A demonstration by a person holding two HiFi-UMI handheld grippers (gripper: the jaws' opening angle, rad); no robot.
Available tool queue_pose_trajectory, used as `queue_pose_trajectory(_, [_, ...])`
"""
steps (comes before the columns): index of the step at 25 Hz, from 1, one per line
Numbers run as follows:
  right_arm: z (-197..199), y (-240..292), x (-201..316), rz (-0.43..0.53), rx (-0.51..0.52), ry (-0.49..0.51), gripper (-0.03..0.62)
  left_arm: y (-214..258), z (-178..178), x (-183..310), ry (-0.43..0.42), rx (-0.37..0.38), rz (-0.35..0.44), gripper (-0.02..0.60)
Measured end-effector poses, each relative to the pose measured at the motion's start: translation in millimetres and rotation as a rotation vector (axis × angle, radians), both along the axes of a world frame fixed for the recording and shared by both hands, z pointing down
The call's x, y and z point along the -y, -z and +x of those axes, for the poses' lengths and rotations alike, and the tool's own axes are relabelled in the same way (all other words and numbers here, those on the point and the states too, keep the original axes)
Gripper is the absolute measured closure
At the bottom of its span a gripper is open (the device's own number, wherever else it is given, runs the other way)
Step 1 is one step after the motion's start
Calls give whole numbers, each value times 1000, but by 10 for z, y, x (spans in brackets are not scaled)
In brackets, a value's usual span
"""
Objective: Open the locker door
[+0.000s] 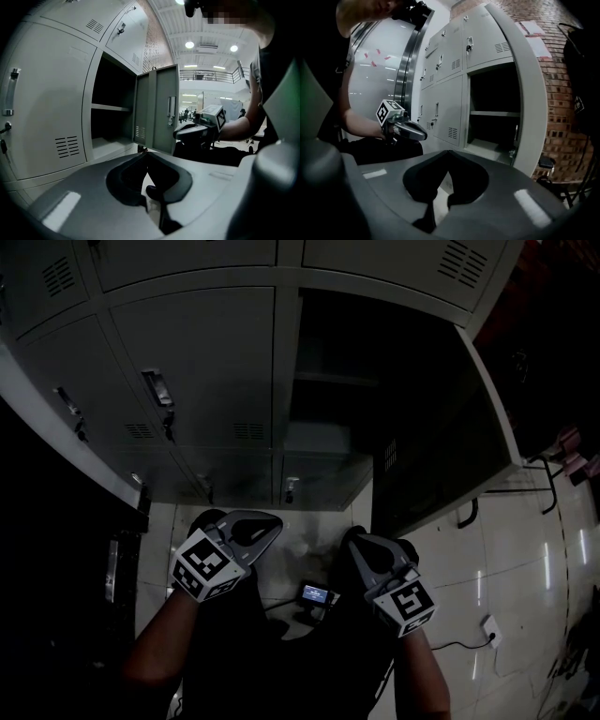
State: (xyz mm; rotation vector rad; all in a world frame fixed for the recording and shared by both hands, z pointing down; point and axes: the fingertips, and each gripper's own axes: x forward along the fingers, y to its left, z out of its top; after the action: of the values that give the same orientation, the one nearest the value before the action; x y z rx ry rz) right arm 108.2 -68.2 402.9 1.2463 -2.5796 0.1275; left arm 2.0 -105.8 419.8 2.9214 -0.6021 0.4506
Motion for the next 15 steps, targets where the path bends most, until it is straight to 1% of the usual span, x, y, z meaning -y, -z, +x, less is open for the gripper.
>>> queue_pose_trajectory(7, [-9, -77, 3, -11, -28, 1, 593, -1, 9, -4, 2, 2, 4, 569])
queue_pose_trajectory(11, [25, -14, 5, 1, 0, -8, 592, 0, 1, -12, 5, 2, 2, 569])
queue_pose_trajectory(15, [92, 18, -10, -7, 2, -25, 592, 18, -6, -13, 5, 2, 1, 569])
